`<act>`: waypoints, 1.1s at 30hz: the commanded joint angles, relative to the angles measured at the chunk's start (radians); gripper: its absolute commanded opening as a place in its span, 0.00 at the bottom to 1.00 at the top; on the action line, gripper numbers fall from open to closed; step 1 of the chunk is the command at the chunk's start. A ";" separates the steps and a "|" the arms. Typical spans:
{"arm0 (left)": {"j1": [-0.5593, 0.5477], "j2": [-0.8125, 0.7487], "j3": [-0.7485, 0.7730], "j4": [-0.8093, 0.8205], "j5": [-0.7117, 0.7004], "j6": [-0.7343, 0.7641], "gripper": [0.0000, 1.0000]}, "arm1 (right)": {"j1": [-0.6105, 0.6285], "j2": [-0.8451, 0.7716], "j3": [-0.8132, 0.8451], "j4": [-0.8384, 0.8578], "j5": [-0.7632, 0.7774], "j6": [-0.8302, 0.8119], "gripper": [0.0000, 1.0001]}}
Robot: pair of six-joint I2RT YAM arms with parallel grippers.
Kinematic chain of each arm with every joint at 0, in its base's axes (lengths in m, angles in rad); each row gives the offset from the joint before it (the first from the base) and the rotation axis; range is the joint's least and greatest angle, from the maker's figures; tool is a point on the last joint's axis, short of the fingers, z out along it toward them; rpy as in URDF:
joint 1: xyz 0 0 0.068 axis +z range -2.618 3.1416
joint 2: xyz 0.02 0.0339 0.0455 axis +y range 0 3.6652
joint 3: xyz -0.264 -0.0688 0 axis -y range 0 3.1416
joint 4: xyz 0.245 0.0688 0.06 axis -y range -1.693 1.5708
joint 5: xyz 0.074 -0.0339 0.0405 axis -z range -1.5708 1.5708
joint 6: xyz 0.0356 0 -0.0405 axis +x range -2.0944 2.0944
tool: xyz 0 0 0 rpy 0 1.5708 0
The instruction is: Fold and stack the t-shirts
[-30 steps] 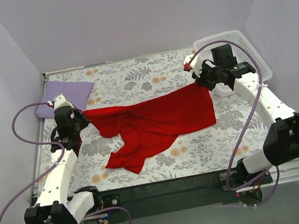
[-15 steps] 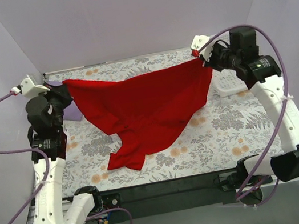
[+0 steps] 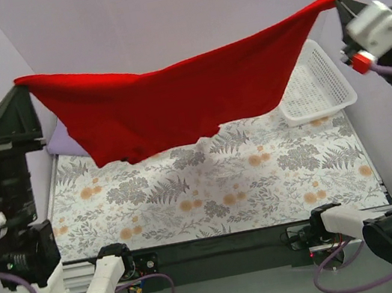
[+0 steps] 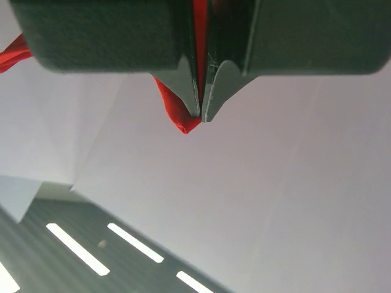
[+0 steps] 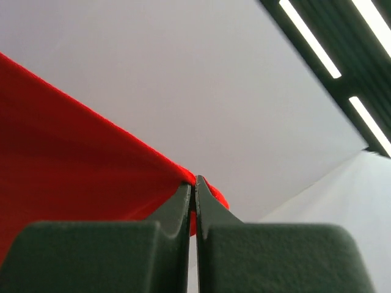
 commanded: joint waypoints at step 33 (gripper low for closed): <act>-0.021 0.534 -0.668 0.522 -0.143 0.119 0.00 | 0.028 0.499 -0.792 0.476 -0.179 0.174 0.01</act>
